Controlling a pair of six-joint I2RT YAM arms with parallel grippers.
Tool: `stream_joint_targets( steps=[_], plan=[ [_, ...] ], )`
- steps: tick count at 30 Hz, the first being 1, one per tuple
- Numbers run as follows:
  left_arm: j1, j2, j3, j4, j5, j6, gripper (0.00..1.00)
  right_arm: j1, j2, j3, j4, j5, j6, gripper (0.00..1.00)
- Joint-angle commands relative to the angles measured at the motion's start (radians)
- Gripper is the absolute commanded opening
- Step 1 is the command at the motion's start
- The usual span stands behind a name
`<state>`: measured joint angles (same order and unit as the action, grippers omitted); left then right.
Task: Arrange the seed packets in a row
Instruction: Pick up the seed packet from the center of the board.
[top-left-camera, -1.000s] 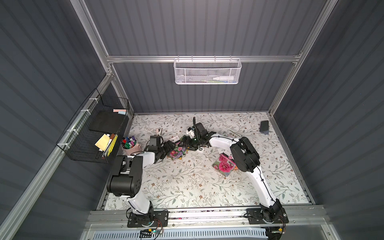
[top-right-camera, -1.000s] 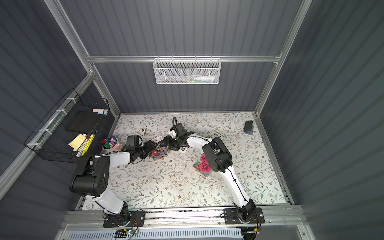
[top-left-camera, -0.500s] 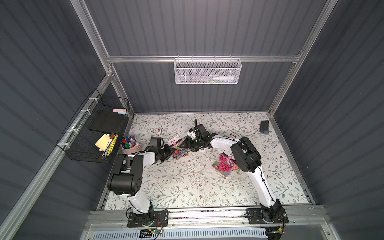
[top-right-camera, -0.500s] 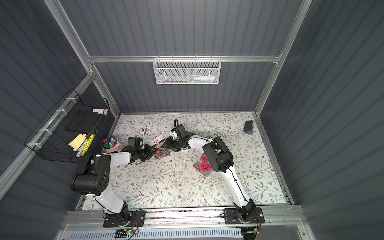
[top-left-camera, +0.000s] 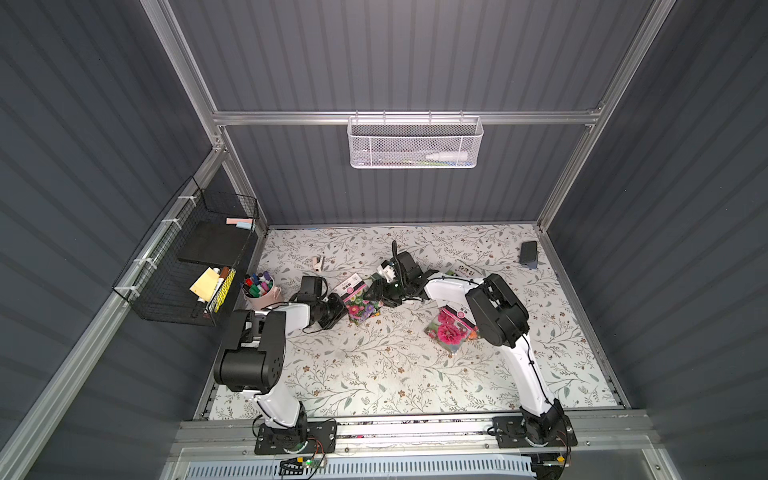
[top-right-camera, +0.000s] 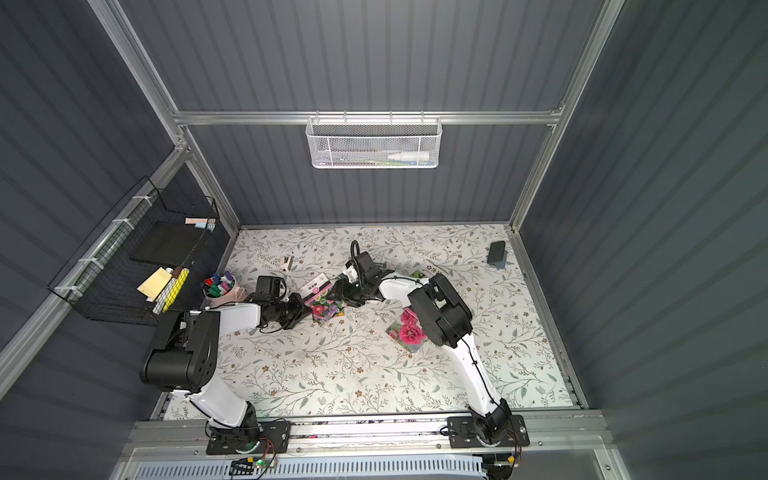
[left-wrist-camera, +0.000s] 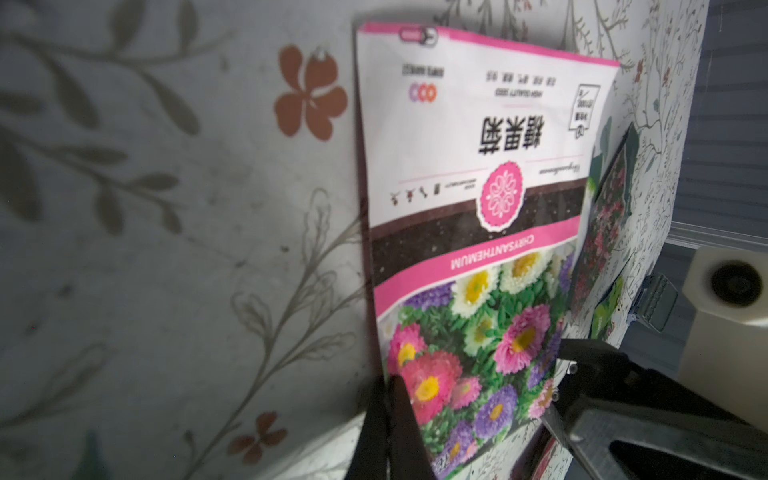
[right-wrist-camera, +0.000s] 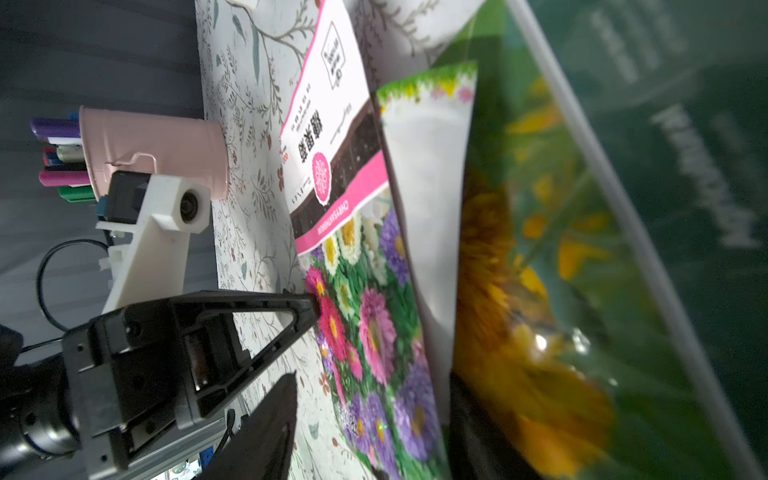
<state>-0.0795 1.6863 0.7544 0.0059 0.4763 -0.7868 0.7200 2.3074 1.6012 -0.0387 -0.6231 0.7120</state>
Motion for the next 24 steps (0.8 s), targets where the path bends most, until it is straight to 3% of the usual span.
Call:
stream_joint_targets(
  steps=[1,4,9,13,17,21,24],
  plan=[
    [-0.008,-0.015,-0.003,-0.105,-0.001,0.011,0.00,-0.001,-0.033,-0.043,-0.039,0.028,0.000,0.56],
    [-0.008,-0.058,0.008,-0.155,0.002,0.020,0.00,-0.007,-0.091,-0.100,-0.042,0.051,-0.019,0.59],
    [-0.014,-0.175,-0.028,-0.144,-0.063,-0.011,0.00,-0.044,-0.252,-0.252,-0.002,0.080,0.008,0.80],
    [-0.041,-0.241,-0.062,-0.095,-0.143,-0.059,0.00,-0.055,-0.379,-0.356,0.071,0.074,0.077,0.84],
    [-0.116,-0.298,-0.112,-0.037,-0.326,-0.084,0.00,-0.049,-0.437,-0.438,0.222,0.015,0.254,0.85],
    [-0.265,-0.318,-0.224,0.229,-0.587,-0.012,0.00,-0.032,-0.451,-0.532,0.434,0.015,0.478,0.85],
    [-0.338,-0.294,-0.251,0.348,-0.711,0.031,0.00,-0.015,-0.451,-0.571,0.534,0.033,0.575,0.85]
  ],
)
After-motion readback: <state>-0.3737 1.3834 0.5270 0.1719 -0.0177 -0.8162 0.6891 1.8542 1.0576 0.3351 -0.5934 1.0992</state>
